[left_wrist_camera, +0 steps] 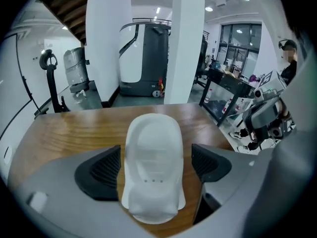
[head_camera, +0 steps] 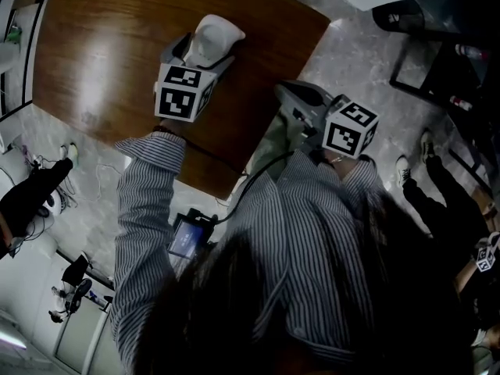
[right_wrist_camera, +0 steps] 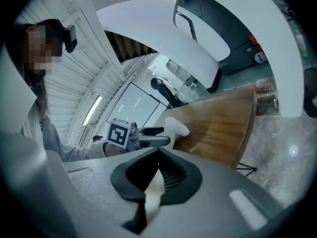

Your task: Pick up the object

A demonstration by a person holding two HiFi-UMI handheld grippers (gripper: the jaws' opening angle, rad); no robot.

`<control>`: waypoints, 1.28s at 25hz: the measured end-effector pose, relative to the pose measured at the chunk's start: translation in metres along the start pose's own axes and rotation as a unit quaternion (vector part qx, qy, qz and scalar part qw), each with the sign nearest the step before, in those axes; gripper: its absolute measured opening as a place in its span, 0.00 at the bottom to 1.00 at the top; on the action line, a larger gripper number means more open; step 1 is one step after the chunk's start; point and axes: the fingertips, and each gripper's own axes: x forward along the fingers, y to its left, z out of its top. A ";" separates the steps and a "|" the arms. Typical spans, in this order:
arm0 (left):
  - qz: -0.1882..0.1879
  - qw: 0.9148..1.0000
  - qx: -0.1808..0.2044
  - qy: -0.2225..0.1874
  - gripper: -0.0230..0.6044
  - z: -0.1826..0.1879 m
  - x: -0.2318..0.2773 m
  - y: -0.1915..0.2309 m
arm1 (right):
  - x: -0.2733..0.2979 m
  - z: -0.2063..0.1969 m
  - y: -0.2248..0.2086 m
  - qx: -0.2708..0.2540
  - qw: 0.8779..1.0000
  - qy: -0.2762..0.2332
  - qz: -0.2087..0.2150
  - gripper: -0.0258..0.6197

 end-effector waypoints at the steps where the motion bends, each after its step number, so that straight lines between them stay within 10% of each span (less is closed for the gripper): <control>1: -0.002 1.000 0.006 0.004 0.74 0.000 0.002 0.000 | -0.001 0.000 0.001 0.001 1.000 -0.001 -0.001 0.04; 21: 0.003 0.999 0.005 0.034 0.76 -0.005 0.017 0.007 | -0.014 0.011 0.008 0.000 1.000 -0.020 -0.016 0.04; 32: 0.015 0.996 -0.076 -0.038 0.77 0.011 -0.024 -0.002 | -0.006 0.008 0.051 -0.039 0.999 -0.004 0.014 0.04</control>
